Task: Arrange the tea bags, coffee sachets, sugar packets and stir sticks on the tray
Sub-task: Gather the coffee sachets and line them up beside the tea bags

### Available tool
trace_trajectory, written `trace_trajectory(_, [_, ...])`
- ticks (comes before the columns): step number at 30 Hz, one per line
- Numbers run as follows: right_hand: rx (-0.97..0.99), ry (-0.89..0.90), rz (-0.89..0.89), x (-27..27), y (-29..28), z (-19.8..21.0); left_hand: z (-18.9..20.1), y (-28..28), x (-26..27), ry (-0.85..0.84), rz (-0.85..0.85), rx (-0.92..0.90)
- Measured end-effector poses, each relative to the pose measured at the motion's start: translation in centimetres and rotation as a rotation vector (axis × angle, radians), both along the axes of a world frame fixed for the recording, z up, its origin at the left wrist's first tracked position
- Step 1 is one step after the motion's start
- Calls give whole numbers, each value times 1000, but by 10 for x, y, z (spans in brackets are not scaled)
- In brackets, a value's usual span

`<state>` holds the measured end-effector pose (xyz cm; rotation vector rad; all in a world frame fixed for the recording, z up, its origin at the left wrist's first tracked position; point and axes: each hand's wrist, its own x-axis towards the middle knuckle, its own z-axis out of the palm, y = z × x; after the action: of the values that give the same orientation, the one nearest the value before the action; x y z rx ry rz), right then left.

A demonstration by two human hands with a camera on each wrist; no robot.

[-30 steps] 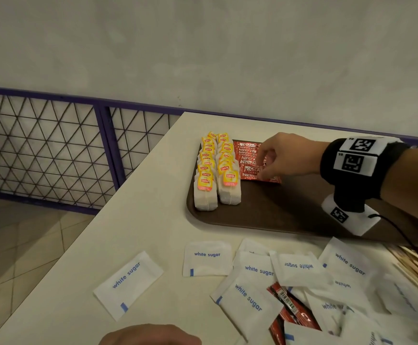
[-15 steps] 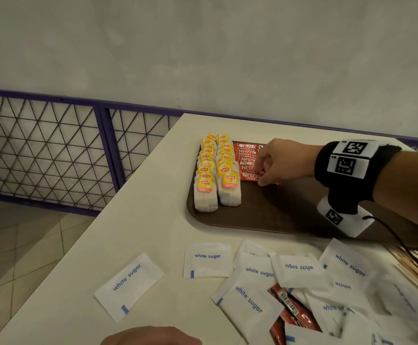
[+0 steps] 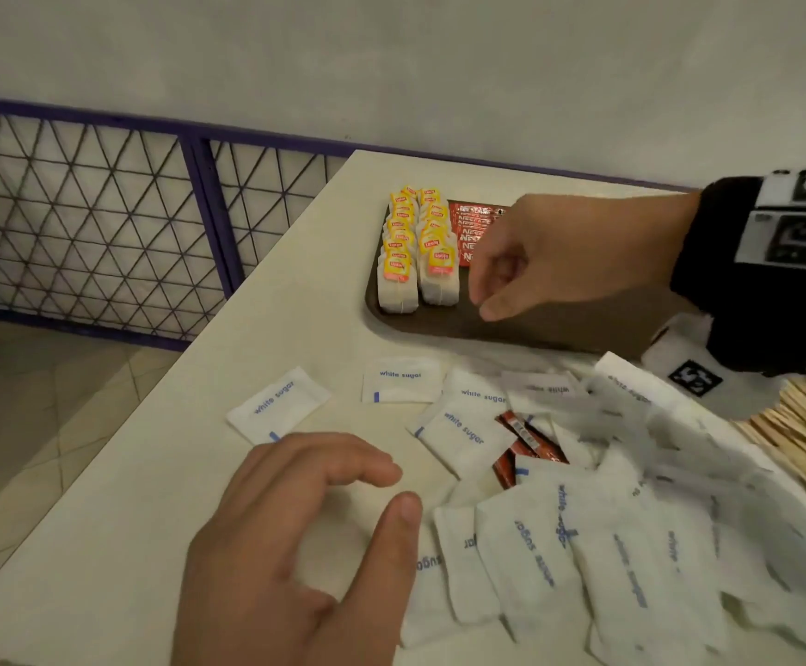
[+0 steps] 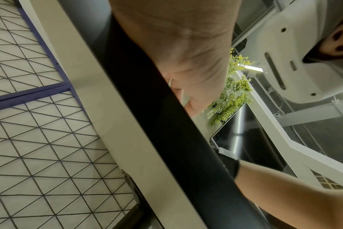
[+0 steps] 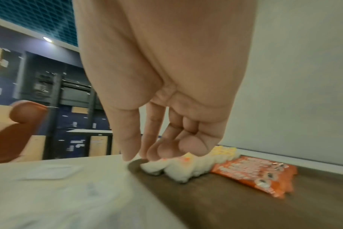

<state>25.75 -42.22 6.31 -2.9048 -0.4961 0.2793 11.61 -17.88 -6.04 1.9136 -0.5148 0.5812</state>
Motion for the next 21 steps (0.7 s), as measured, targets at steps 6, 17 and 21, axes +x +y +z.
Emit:
trace_trajectory(6, [-204,335,-21,-73,27,-14,7,-3,-14,26,30,48])
trace_trajectory(17, [-325,204,-265,-113,53,-22,5,-7,-24,57,6,277])
trace_trajectory(21, [-336,183,-296,-114,56,-26,5,-7,-23,58,25,298])
